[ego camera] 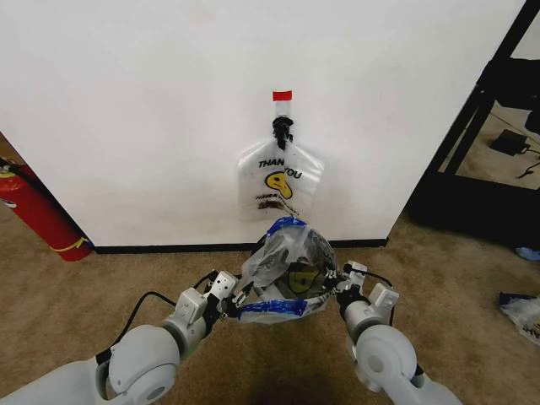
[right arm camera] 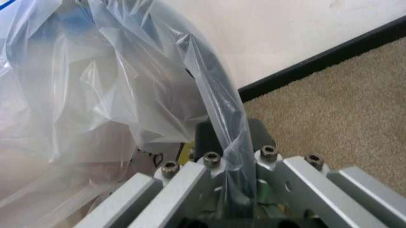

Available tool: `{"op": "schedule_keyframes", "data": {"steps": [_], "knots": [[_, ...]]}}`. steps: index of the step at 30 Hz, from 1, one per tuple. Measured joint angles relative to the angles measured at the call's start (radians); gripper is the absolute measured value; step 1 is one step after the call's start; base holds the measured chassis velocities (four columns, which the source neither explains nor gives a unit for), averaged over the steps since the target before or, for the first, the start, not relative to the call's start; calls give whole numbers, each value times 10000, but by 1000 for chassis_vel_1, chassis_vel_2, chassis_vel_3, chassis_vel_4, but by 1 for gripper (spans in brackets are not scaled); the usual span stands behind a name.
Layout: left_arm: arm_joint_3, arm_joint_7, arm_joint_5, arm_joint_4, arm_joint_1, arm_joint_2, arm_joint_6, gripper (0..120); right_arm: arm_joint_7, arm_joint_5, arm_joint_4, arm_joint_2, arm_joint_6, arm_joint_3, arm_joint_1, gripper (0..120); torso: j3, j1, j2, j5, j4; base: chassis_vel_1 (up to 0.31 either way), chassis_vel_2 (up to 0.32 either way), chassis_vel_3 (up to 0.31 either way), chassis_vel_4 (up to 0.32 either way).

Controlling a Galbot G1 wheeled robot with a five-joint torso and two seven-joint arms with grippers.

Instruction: Pick up the garbage bag from the wall and place it over the trash bin.

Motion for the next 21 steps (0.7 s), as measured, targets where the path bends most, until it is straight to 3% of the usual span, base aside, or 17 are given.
{"op": "schedule_keyframes", "data": {"steps": [3,21], "knots": [[-5,-27,2,-4,0,-33,-23,0,5,-9,14,18,-7,-26,-24,0,0,0,0,0,1,0,0,0,0],[-204,-227,-318,-216,-306,-28,-65,0,-111,-100,-51,83,-14,-78,-81,0,0,0,0,0,1,0,0,0,0]]}}
